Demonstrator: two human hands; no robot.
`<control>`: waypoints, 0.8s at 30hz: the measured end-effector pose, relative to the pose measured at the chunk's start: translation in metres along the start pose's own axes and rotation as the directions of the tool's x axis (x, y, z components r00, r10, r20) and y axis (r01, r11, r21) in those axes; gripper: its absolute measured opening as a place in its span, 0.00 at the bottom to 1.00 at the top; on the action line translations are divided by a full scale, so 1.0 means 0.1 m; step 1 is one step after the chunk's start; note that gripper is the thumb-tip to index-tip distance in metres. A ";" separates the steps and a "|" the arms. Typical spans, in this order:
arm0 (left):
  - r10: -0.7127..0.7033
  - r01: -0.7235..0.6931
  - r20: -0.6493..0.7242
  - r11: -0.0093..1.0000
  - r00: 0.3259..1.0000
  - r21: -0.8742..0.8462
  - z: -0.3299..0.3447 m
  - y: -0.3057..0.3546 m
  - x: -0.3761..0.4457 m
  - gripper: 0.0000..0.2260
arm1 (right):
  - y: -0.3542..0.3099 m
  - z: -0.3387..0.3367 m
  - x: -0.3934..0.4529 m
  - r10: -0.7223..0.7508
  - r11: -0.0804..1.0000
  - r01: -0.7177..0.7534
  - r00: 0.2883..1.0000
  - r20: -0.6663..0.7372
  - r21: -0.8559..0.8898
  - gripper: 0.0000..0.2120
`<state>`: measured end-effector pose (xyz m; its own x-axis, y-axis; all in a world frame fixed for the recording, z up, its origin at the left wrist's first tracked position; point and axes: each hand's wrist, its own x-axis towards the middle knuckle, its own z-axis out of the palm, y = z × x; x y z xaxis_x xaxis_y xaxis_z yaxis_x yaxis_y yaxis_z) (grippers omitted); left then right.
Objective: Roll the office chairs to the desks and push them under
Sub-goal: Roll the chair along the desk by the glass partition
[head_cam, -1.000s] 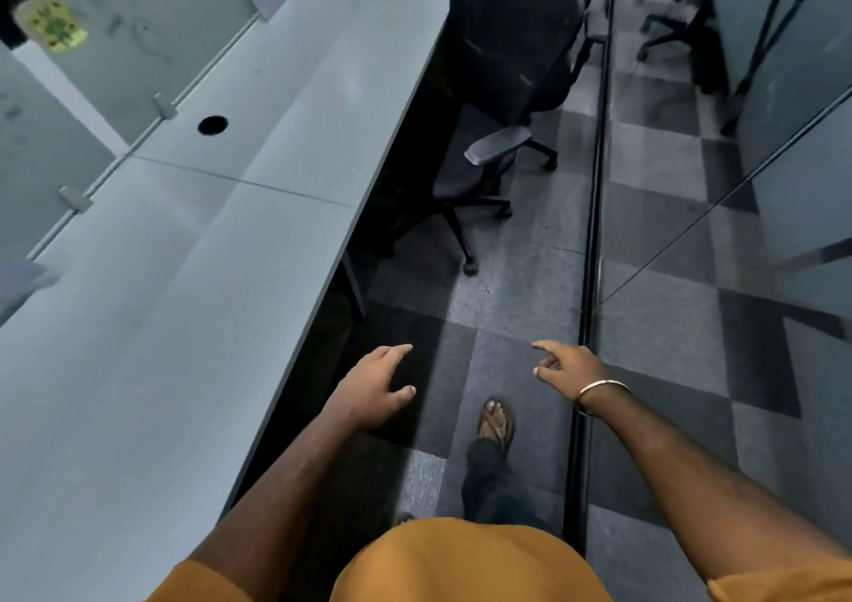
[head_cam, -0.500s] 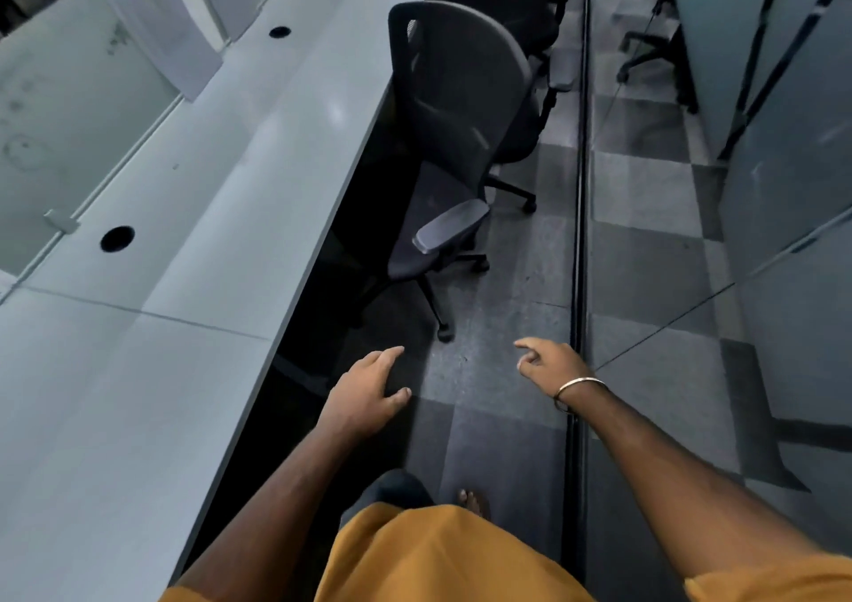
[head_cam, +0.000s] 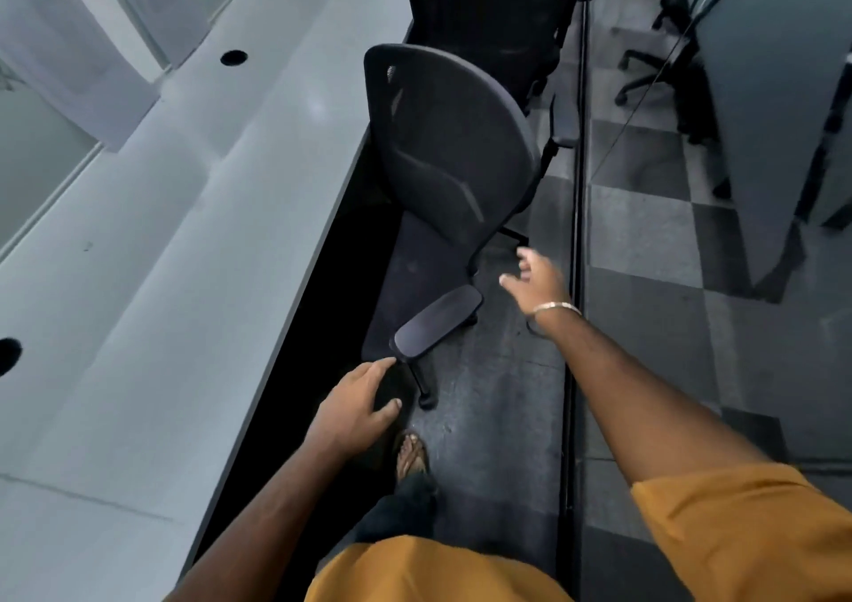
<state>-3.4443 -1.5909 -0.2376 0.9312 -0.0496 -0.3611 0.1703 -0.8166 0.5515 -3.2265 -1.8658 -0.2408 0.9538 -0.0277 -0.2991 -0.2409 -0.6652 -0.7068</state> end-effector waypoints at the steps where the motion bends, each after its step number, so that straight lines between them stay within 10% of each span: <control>1: 0.020 -0.020 0.004 1.000 1.000 0.009 -0.09 0.00 0.13 0.33 | -0.16 -0.06 0.24 -0.020 1.000 0.021 0.999 -0.046 0.022 0.32; 7: 0.045 -0.046 -0.062 0.999 0.997 -0.014 -0.43 0.15 0.74 0.33 | -0.79 -0.40 1.44 0.071 0.971 -0.040 0.989 -0.128 0.237 0.40; 13: -0.028 0.027 -0.072 1.000 0.997 -0.015 -0.34 0.44 1.03 0.33 | -0.66 -0.39 2.16 0.097 0.955 -0.074 0.993 -0.066 0.286 0.20; 20: -0.108 0.099 -0.066 0.985 0.992 -0.138 0.15 1.01 1.20 0.37 | -0.31 -0.59 1.38 -0.003 0.935 -0.049 0.989 0.147 0.350 0.40; 24: -0.097 0.063 -0.140 0.972 0.985 -0.226 0.21 1.38 1.36 0.44 | 0.08 -0.78 0.77 -0.066 0.927 -0.095 0.910 0.409 0.362 0.35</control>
<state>-3.3006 -1.7220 -0.2267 0.9462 0.1103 -0.3042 0.2974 -0.6666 0.6835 -3.1408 -1.9314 -0.2189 0.8107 0.3236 -0.4878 -0.3792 -0.3445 -0.8588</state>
